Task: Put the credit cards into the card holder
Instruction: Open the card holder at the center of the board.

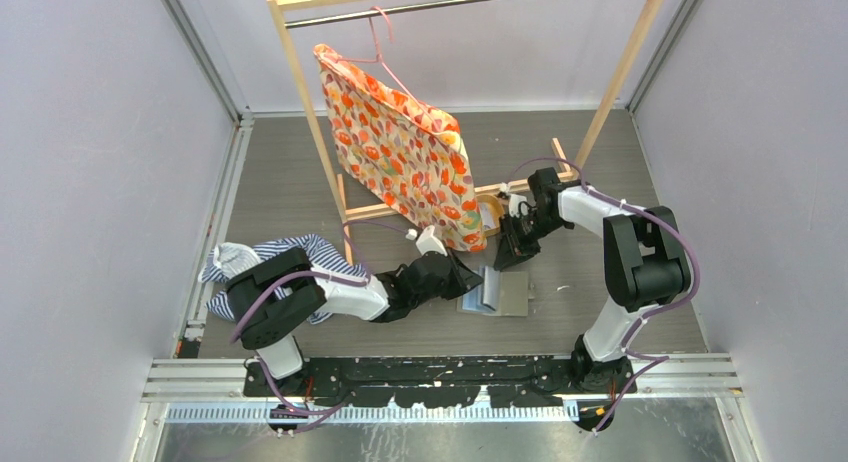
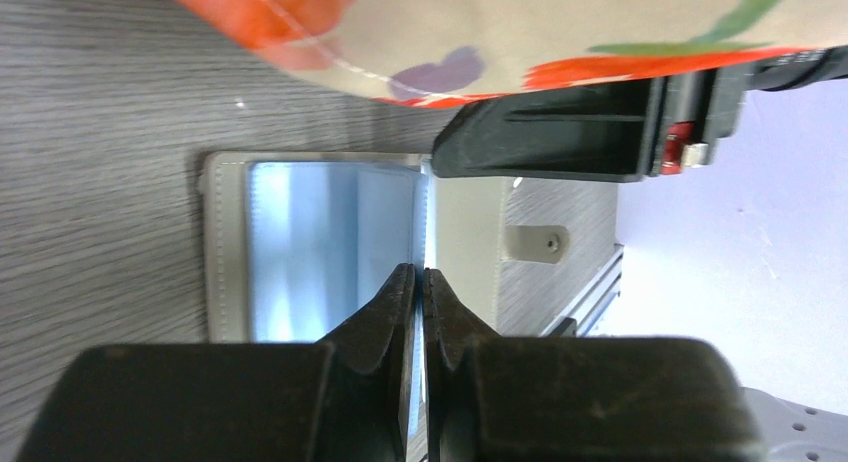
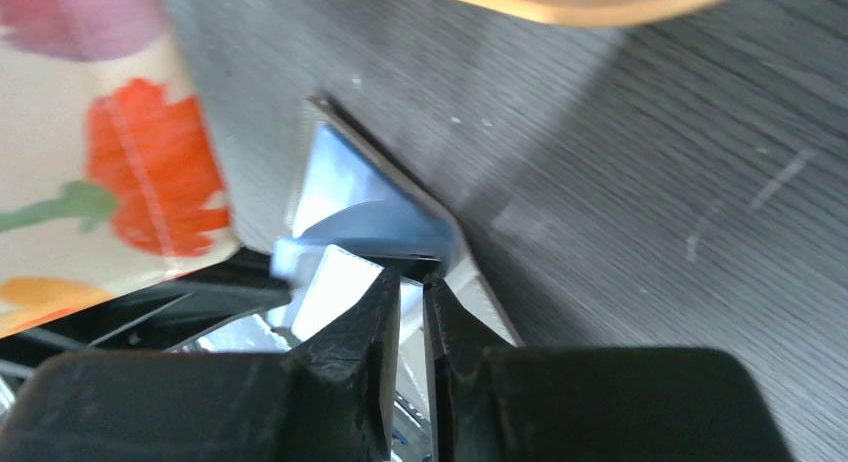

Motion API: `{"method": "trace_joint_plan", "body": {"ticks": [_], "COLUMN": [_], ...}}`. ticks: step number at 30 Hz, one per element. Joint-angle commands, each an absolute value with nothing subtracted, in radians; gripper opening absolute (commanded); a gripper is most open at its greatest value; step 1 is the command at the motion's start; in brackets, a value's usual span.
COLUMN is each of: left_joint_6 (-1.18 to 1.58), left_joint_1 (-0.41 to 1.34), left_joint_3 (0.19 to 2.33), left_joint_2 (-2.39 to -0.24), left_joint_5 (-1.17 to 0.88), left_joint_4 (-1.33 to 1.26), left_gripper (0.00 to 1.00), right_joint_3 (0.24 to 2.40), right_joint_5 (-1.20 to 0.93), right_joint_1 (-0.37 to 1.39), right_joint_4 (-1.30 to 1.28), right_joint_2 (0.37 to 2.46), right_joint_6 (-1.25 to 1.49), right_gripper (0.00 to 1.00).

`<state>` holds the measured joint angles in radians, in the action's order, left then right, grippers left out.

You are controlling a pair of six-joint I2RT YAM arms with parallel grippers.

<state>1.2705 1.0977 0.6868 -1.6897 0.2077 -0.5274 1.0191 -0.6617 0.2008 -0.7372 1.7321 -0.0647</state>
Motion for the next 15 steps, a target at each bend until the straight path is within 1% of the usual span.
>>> {"method": "trace_joint_plan", "body": {"ticks": [1, 5, 10, 15], "left_joint_6": [1.254, 1.262, 1.27, 1.283], "left_joint_1": [1.101, 1.101, 1.101, 1.1], "left_joint_3": [0.724, 0.727, 0.737, 0.718], "left_joint_2": [-1.709, -1.727, -1.755, -1.776], "left_joint_5": [0.183, 0.166, 0.135, 0.11], "left_joint_4": [-0.619, -0.647, -0.686, -0.769], "left_gripper": [0.09, 0.1, 0.12, 0.18], "right_joint_3": [1.067, 1.085, 1.096, 1.102], "right_joint_5": [-0.517, -0.449, -0.437, -0.384], "right_joint_1": [0.199, 0.218, 0.235, 0.254], "right_joint_4": [-0.767, -0.815, -0.835, -0.848], "right_joint_2": [1.726, 1.747, 1.779, 1.834], "right_joint_6": [-0.089, -0.157, -0.176, -0.206], "right_gripper": [0.19, 0.18, 0.18, 0.18]}}
